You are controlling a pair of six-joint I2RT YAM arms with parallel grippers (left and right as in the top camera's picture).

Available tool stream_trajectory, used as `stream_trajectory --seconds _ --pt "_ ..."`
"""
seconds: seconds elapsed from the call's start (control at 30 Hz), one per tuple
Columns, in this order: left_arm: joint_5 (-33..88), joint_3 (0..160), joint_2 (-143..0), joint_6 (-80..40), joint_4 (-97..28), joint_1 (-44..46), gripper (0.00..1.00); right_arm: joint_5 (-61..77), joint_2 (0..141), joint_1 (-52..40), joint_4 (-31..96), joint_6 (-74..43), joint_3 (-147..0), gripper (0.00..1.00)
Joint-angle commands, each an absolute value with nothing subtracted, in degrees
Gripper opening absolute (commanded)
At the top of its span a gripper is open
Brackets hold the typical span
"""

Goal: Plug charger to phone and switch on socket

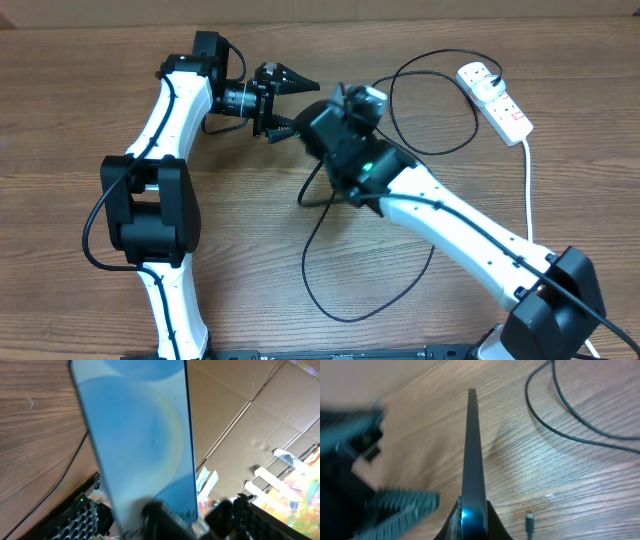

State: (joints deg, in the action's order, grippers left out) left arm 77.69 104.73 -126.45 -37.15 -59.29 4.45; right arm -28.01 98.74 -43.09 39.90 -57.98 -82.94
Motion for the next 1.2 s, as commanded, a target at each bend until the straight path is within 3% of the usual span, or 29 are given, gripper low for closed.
stream_trajectory --seconds 0.0,0.57,0.7,1.17 --pt "79.5 106.3 -126.3 -36.4 -58.1 4.4 0.81 -21.5 95.6 -39.9 39.1 -71.8 -85.4 0.04" --pt "79.5 106.3 -126.3 -50.2 -56.0 4.4 0.72 -10.2 94.3 -37.2 33.8 -101.6 -85.4 0.04" --pt "79.2 106.3 -126.3 -54.6 -53.5 4.4 0.61 -10.3 94.3 -37.2 33.6 -105.6 -85.4 0.04" --pt "73.7 106.3 -126.3 -63.8 -51.4 4.4 0.53 -10.2 94.3 -37.4 30.4 -110.2 -85.4 0.04"
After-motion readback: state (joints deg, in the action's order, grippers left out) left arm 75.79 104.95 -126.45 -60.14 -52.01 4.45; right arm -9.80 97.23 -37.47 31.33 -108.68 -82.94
